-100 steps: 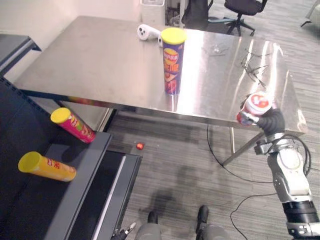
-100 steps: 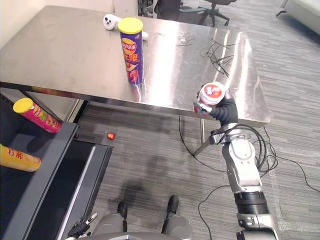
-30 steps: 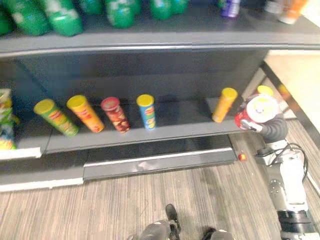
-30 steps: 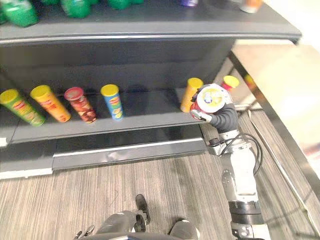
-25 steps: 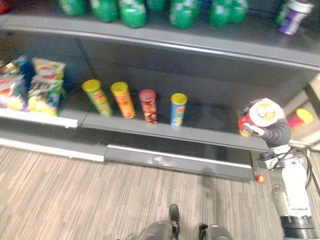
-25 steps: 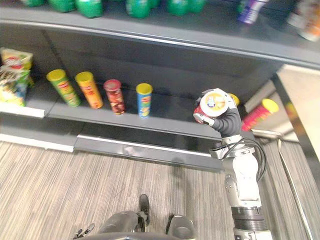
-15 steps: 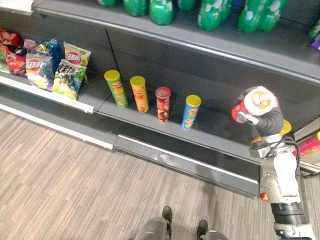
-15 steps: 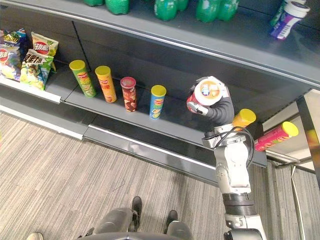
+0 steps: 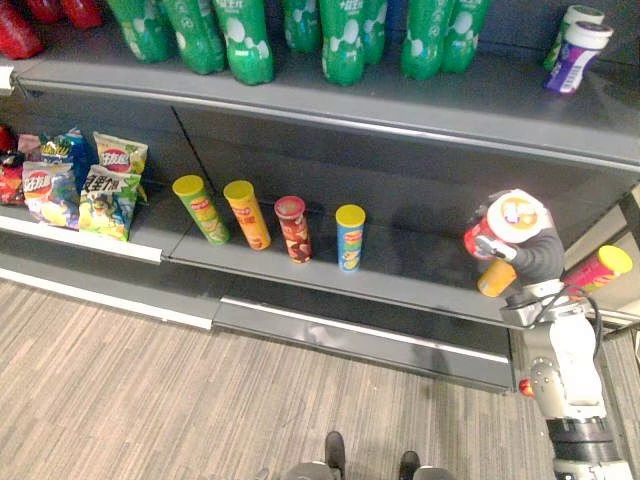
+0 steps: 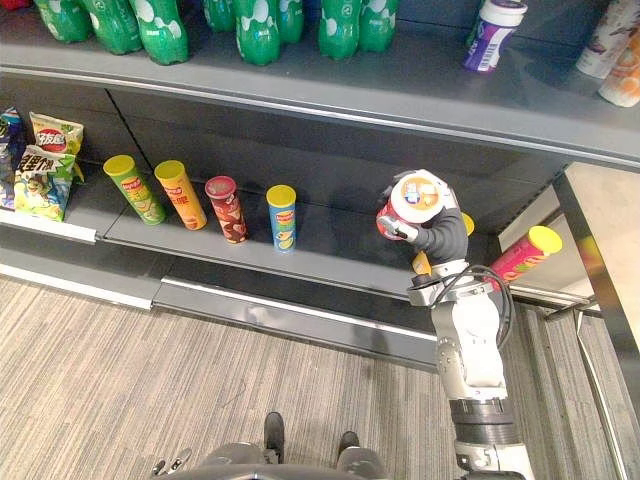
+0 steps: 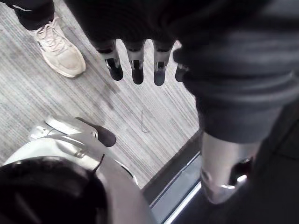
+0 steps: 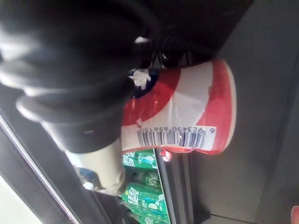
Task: Put the gum and the chips on the shelf.
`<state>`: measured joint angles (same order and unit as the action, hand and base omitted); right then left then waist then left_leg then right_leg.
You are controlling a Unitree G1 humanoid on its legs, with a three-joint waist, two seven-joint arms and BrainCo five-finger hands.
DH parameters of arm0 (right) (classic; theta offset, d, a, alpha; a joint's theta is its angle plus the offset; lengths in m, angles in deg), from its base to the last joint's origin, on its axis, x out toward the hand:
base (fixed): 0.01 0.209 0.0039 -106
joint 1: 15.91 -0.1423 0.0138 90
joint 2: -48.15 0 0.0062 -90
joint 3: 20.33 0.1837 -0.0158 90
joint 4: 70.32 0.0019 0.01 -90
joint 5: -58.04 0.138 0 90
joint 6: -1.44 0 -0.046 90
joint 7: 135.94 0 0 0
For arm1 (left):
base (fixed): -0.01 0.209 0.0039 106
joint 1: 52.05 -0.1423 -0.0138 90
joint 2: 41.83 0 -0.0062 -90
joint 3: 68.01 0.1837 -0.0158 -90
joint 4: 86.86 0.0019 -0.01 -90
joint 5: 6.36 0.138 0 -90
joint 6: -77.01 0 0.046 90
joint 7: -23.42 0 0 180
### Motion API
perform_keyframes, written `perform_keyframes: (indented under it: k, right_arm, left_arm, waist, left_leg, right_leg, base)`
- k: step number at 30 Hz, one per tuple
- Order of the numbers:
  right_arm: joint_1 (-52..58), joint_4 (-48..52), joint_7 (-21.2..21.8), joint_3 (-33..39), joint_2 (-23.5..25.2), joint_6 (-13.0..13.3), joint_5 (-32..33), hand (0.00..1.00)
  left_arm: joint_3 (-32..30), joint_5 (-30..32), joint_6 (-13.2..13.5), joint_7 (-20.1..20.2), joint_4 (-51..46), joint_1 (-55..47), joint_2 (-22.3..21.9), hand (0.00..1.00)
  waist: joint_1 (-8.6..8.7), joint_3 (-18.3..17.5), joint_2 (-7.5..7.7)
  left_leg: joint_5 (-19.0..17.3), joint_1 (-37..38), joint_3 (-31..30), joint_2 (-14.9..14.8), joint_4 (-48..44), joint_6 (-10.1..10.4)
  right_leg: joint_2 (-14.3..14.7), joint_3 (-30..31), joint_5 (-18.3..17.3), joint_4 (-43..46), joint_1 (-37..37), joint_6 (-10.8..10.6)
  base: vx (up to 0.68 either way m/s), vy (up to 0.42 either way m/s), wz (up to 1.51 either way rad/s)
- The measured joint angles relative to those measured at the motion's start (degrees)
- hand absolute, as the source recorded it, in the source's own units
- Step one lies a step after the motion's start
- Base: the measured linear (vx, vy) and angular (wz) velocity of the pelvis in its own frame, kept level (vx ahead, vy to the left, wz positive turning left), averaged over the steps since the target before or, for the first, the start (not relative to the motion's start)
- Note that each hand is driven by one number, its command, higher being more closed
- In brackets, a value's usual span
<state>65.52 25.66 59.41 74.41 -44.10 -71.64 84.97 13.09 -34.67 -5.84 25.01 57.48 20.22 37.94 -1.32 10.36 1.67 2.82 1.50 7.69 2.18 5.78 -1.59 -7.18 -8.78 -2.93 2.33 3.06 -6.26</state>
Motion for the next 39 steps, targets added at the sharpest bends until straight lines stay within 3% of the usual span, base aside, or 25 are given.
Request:
perform_keyframes:
  k: [3,15,20,24,31,35,39]
  right_arm:
    - [-0.01,0.53,0.13,0.62,-0.36,-1.04,0.01,1.00]
    - [-1.78,5.90,2.06,1.66,-6.76,-10.13,1.43,1.00]
    - [-7.01,7.35,1.29,1.74,-9.98,-13.38,5.82,1.00]
    - [-11.76,6.52,-3.26,3.14,-12.32,-16.61,10.41,1.00]
    - [-18.69,-7.70,-14.05,4.07,-15.30,-27.21,22.34,1.00]
    - [-23.99,-12.46,-17.45,4.26,-17.45,-30.93,25.61,1.00]
    - [-28.18,-17.60,-20.04,4.13,-18.97,-32.82,25.92,1.00]
  left_arm:
    - [0.01,1.52,0.22,0.89,0.02,-0.03,0.06,0.00]
    - [0.72,4.85,0.12,1.39,-0.24,0.12,2.15,0.00]
    - [0.78,4.86,-0.11,1.43,-0.20,0.11,2.26,0.00]
    - [0.88,4.96,-0.14,1.37,0.19,0.04,2.24,0.00]
    - [1.95,6.70,-0.22,1.28,0.40,0.00,2.38,0.00]
    - [2.47,6.85,-0.37,1.27,0.39,0.05,2.63,0.00]
    - [3.02,6.96,-0.38,1.25,0.34,-0.03,2.81,0.00]
  waist:
    - [-0.16,-0.15,0.22]
    - [1.33,-1.90,2.43]
    - [1.45,-3.24,2.78]
    - [1.39,-3.95,2.63]
    - [1.28,-5.02,2.31]
    - [1.24,-5.04,2.28]
    - [0.95,-5.07,2.36]
  left_leg:
    - [-0.01,0.46,1.10,0.00,0.03,0.01]
    - [-0.40,0.92,2.73,-0.56,0.09,0.19]
    - [-0.50,1.43,3.11,-1.36,0.09,0.36]
    - [-0.46,1.54,3.38,-1.90,0.10,0.64]
    - [-0.26,1.56,3.13,-1.90,0.13,0.75]
    - [-0.11,1.58,2.62,-1.92,0.14,0.77]
    - [-0.04,1.67,2.49,-1.82,0.15,0.85]
  right_leg:
    - [-0.05,0.73,0.01,-0.01,0.08,0.00]
    - [0.38,2.29,0.24,-0.43,-0.05,0.20]
    - [1.11,2.61,0.30,-0.57,0.30,0.32]
    - [1.65,2.81,0.38,-0.63,0.28,0.73]
    - [1.70,2.50,0.55,-1.25,0.61,0.96]
    - [1.74,1.94,0.55,-1.50,1.03,0.96]
    - [1.75,1.36,0.58,-2.21,1.38,0.90]
  base:
    - [-0.02,0.023,-0.12]
    - [0.01,0.001,-0.08]
    - [0.01,-0.034,-0.06]
    - [-0.02,-0.019,-0.04]
    - [0.00,0.001,0.01]
    - [0.01,-0.001,0.06]
    - [0.00,0.001,0.07]
